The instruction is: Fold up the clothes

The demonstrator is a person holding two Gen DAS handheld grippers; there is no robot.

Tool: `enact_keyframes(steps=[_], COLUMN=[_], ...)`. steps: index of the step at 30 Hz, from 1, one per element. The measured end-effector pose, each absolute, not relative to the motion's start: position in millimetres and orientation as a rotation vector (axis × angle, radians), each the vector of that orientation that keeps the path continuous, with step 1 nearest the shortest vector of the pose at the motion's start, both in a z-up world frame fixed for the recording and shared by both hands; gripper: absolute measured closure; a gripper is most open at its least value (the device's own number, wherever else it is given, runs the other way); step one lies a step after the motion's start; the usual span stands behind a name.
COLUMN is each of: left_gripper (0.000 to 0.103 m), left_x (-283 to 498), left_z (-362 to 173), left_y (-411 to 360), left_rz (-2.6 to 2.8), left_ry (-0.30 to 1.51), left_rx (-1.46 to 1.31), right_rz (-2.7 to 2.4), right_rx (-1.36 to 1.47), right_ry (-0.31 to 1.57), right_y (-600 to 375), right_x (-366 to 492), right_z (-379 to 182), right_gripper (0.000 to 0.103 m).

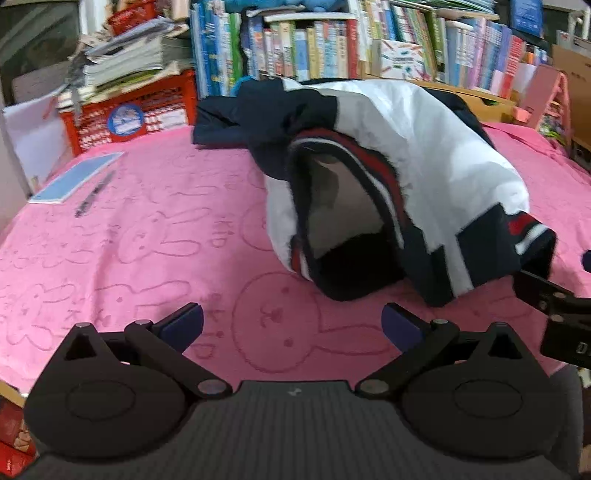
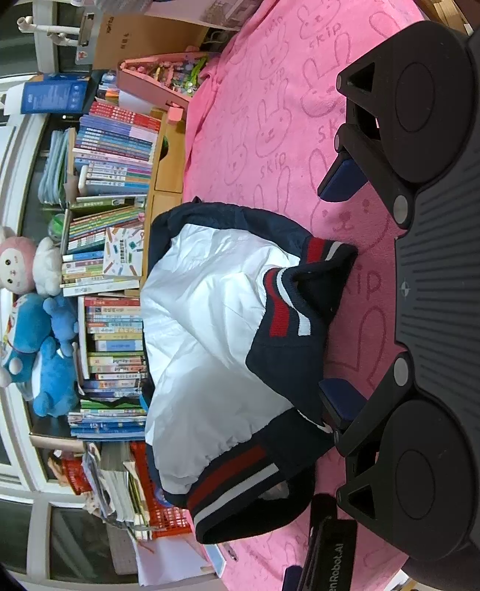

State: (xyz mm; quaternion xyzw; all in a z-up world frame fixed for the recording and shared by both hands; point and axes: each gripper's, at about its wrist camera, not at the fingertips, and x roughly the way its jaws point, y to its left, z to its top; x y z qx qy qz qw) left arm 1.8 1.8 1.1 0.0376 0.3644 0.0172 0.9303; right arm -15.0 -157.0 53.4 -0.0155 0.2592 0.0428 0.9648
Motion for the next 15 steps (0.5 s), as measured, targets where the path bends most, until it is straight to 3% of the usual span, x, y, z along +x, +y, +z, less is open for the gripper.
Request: enact_keyframes(steps=[15], left_gripper=[0.000], left_x=[-1.8], left_z=[16.1], left_y=[17.4], left_rz=[-0.009], left_ry=[0.789], left_rx=[0.028], right_rz=[0.080], right_rx=[-0.032], right_ry=[0.530], right_y=[-143.9], right_x=[-17.6], right_z=[53.0], right_gripper=[0.000])
